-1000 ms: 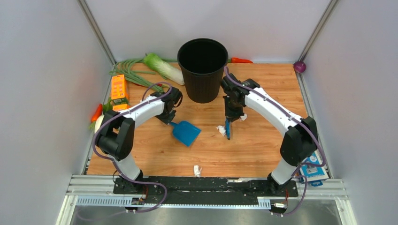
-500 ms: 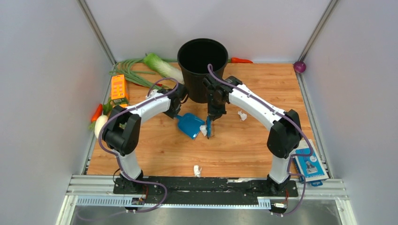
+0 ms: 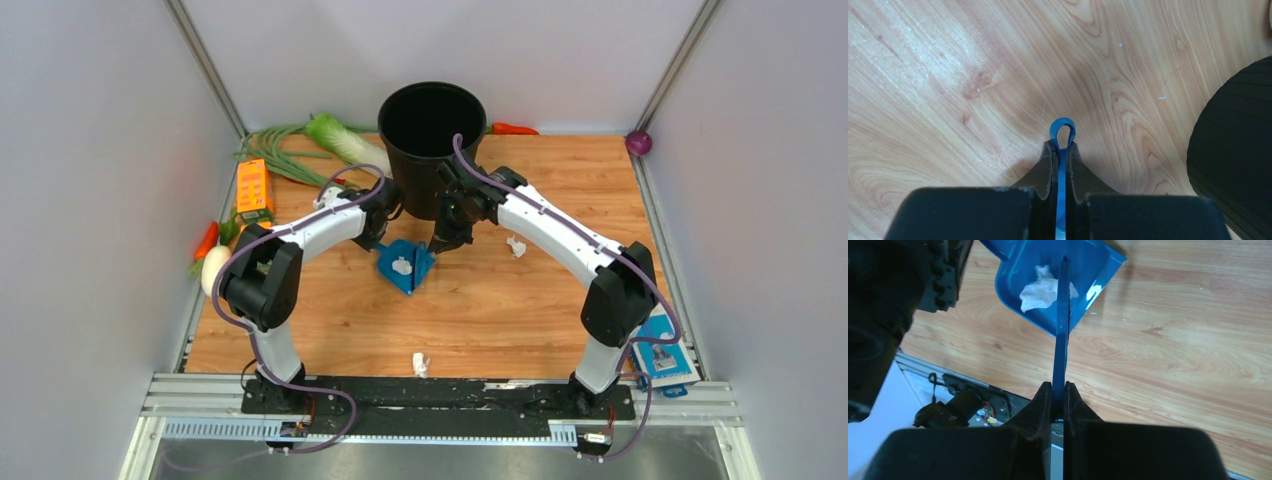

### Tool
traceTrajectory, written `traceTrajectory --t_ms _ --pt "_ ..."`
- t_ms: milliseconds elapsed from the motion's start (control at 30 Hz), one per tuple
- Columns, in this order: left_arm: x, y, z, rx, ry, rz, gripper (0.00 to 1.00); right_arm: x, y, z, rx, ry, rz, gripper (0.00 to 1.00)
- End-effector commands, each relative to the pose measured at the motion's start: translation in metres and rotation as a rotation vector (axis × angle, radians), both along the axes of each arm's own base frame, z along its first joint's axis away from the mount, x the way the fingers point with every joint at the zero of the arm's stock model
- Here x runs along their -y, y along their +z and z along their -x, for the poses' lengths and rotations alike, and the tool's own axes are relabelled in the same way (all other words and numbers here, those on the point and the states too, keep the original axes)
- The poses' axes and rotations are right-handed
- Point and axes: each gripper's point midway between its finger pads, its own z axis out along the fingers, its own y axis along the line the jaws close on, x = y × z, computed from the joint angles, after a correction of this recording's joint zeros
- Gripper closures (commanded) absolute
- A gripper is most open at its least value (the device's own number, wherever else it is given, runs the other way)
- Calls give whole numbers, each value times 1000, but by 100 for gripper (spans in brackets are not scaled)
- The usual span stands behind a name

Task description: Sweep away the paper scraps from the table

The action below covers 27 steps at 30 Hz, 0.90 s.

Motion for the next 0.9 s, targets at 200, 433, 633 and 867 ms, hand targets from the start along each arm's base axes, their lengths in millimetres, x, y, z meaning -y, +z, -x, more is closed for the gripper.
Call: traceTrajectory --t_ms 200,433,633,867 --pt "-15 12 -7 44 -74 -91 100 9 56 -1 70 -66 -187 100" --pt "-26 26 -13 79 -122 -159 100 70 48 18 103 -61 59 100" --pt "-24 21 -8 74 -121 -127 100 151 44 13 216 -155 321 100" --pt "-3 4 -12 41 -114 -30 100 228 33 -26 263 -234 594 100"
